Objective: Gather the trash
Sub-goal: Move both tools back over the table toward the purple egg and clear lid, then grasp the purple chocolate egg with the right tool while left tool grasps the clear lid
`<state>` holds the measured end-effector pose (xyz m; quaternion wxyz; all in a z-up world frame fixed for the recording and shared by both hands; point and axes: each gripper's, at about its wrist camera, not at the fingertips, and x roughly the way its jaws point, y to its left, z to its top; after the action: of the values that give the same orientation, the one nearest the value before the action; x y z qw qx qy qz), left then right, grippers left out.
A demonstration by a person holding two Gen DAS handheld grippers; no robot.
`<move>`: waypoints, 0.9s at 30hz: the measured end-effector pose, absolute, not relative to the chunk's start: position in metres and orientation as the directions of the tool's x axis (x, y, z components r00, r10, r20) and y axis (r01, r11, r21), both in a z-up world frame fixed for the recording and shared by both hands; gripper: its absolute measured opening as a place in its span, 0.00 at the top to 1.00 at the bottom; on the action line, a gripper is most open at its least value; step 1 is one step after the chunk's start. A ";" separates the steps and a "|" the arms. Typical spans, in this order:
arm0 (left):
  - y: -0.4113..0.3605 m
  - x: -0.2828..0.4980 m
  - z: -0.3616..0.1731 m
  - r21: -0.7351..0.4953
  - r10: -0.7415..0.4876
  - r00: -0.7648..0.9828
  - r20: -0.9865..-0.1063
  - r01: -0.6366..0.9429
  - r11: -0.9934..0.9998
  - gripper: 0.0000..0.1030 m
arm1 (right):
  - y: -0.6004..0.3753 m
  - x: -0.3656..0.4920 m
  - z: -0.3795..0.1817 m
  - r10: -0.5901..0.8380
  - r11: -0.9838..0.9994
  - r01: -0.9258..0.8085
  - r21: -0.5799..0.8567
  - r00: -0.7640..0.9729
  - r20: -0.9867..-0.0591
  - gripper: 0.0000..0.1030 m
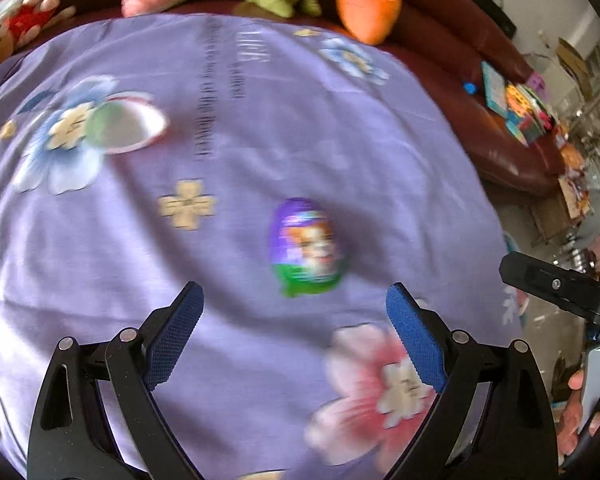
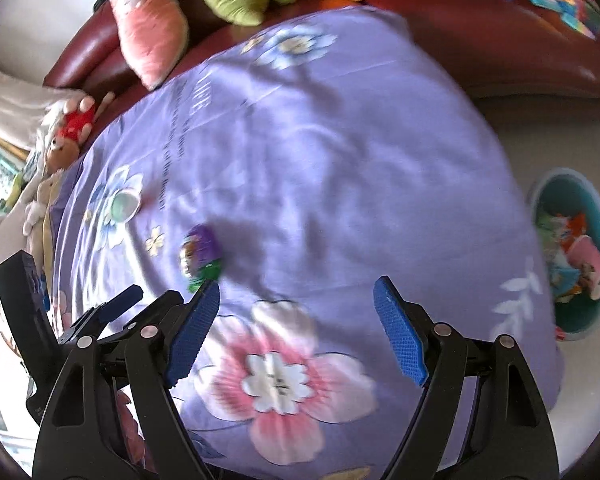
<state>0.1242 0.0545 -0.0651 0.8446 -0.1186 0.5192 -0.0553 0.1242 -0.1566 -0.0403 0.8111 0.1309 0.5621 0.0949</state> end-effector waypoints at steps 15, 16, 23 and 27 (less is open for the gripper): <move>0.183 0.112 -0.072 -0.241 -0.090 0.469 -0.879 -0.273 0.931 0.10 | -0.039 0.164 -0.082 0.352 0.931 -0.193 0.309 0.251 -0.902 0.42; 0.186 0.112 -0.072 -0.239 -0.086 0.468 -0.880 -0.278 0.931 0.10 | -0.035 0.166 -0.083 0.346 0.931 -0.206 0.300 0.247 -0.905 0.43; 0.193 0.130 -0.072 -0.227 -0.071 0.465 -0.882 -0.290 0.930 0.10 | -0.019 0.168 -0.100 0.289 0.943 -0.242 0.229 0.249 -0.925 0.62; 0.188 0.147 -0.074 -0.213 -0.063 0.461 -0.885 -0.282 0.935 0.10 | -0.032 0.172 -0.095 0.312 0.943 -0.204 0.262 0.276 -0.909 0.62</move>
<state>0.1466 0.1881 -0.0735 0.8382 -0.1675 0.5149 0.0654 0.1716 -0.0323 -0.0947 0.7975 0.0468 0.5794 0.1617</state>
